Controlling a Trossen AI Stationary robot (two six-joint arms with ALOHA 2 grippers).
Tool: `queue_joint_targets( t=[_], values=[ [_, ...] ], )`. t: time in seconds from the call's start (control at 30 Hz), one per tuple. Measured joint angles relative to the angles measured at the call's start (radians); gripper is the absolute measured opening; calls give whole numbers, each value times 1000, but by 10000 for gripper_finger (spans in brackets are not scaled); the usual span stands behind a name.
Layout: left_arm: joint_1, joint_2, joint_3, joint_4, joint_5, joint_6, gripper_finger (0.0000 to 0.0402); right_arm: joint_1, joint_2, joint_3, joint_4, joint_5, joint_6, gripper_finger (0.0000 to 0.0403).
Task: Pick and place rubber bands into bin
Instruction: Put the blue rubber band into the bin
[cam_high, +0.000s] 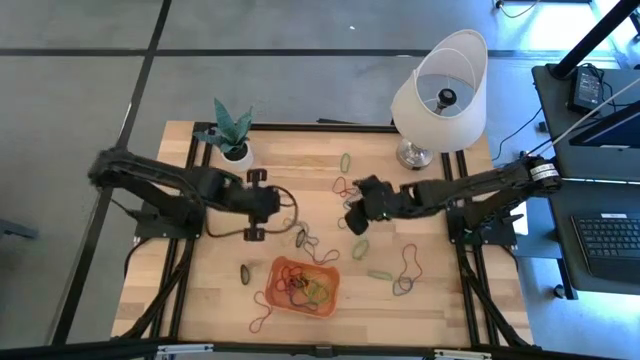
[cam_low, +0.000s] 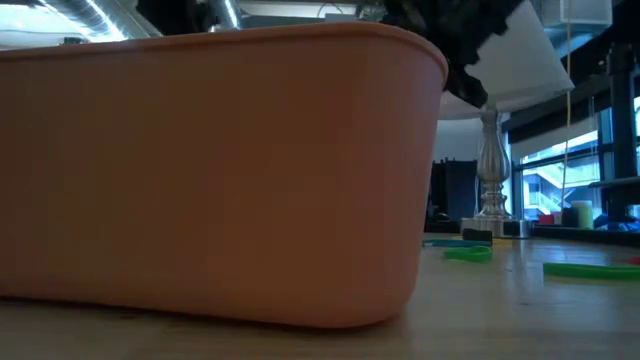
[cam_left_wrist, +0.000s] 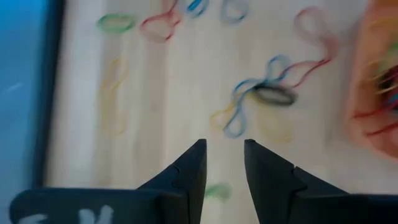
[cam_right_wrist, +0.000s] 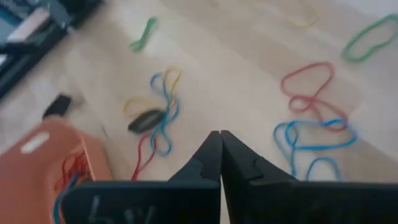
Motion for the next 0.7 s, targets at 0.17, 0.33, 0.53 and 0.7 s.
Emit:
queue_joint_targets(
  t=[0.17, 0.33, 0.53, 0.7],
  values=[
    [127, -191, -239, 269, 189, 81, 103, -72, 66, 98, -129, -51, 4, 1],
    [243, -316, -366, 344, 223, 88, 103, -119, 222, 218, -284, -119, -22, 1],
    [324, -392, -399, 336, 222, 87, 102, -162, 383, 301, -370, -137, -46, 17],
    [346, -412, -400, 329, 222, 70, 103, -196, 461, 320, -358, -162, -50, 56]
  ],
)
